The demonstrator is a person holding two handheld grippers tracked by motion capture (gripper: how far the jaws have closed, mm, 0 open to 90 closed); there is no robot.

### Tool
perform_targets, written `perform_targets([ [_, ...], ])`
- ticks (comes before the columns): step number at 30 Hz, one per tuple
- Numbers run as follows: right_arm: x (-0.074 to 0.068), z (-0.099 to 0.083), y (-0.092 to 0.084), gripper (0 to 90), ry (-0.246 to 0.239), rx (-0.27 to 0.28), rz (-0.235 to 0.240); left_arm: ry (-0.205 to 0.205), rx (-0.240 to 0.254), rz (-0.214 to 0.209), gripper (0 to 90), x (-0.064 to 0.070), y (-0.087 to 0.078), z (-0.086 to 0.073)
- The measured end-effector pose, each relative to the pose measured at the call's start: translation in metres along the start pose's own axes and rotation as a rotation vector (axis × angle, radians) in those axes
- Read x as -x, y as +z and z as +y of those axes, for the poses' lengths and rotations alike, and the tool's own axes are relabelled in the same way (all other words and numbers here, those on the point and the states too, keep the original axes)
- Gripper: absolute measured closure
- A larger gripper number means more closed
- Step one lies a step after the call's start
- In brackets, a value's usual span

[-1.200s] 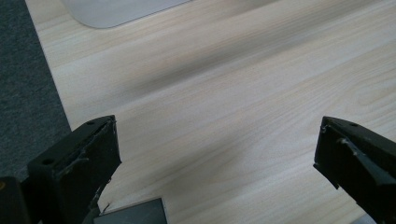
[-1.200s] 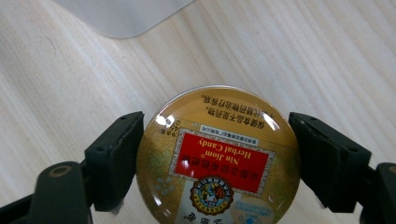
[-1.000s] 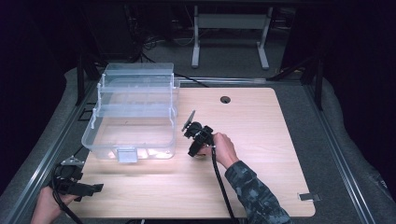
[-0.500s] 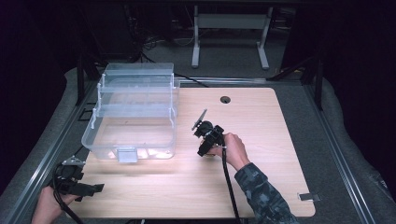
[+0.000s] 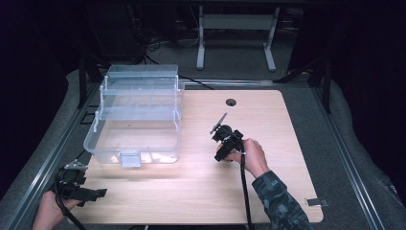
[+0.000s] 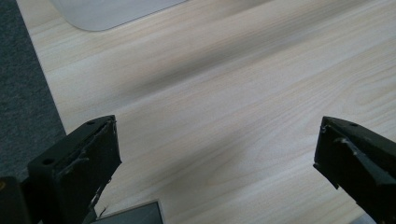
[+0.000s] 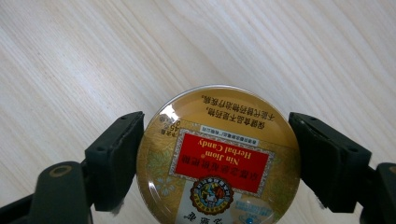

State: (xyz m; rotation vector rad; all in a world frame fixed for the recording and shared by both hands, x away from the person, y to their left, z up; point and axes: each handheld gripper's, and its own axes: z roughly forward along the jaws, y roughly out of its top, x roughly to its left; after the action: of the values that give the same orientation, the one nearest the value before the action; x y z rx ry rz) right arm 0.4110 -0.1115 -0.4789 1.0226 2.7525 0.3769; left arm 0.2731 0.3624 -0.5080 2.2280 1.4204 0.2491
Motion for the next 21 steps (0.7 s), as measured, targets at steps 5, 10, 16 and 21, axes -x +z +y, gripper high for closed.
perform_targets([
  [5,0.007,-0.010,-0.004,20.4,0.021,-0.005,-0.012,0.003,-0.003,0.001,0.2,0.000,0.000,0.001],
  [10,0.020,-0.026,-0.011,20.5,0.062,0.015,-0.009,0.005,-0.003,0.000,0.2,0.001,0.001,0.002],
  [16,0.032,-0.041,-0.017,20.5,0.096,0.006,-0.037,0.006,-0.007,0.000,0.2,0.002,0.000,0.003],
  [21,0.044,-0.057,-0.021,20.5,0.133,0.006,-0.040,0.008,-0.006,0.000,0.2,0.002,0.000,0.004],
])
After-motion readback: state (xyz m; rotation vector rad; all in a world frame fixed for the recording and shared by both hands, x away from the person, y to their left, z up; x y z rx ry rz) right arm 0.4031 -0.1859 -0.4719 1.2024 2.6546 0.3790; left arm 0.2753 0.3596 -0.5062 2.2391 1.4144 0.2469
